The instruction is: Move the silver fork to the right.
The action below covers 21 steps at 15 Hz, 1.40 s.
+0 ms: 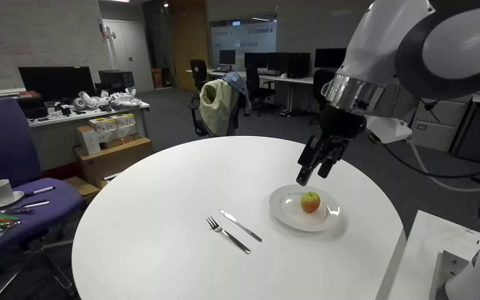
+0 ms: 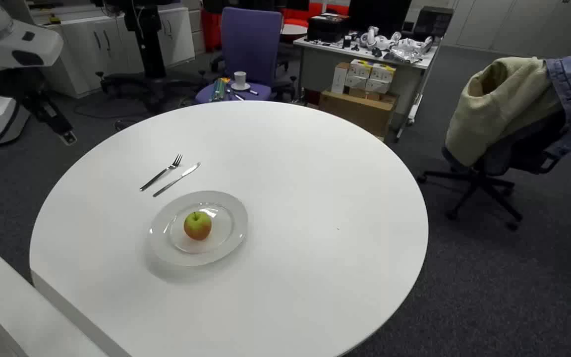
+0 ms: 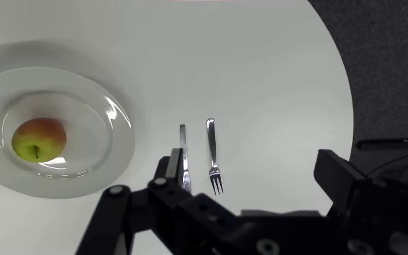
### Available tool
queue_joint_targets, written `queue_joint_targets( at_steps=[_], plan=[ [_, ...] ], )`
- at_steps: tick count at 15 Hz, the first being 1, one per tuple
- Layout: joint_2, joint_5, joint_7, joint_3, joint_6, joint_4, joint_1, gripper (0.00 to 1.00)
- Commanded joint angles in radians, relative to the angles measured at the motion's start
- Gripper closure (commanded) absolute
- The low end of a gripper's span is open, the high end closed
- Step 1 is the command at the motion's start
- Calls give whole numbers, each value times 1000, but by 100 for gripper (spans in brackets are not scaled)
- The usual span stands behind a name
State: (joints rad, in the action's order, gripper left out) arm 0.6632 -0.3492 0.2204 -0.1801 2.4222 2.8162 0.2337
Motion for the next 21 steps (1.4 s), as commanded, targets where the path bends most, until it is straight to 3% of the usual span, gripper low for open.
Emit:
queue_joint_targets(
  at_steps=[1, 9, 18, 21],
  plan=[
    [-1, 5, 3, 5, -2, -1, 4, 0],
    [-119, 67, -31, 17, 38, -69, -47, 0],
    [-490, 200, -43, 48, 129, -277, -135, 0],
    [-625, 166, -87, 65, 61, -404, -118, 0]
  ],
)
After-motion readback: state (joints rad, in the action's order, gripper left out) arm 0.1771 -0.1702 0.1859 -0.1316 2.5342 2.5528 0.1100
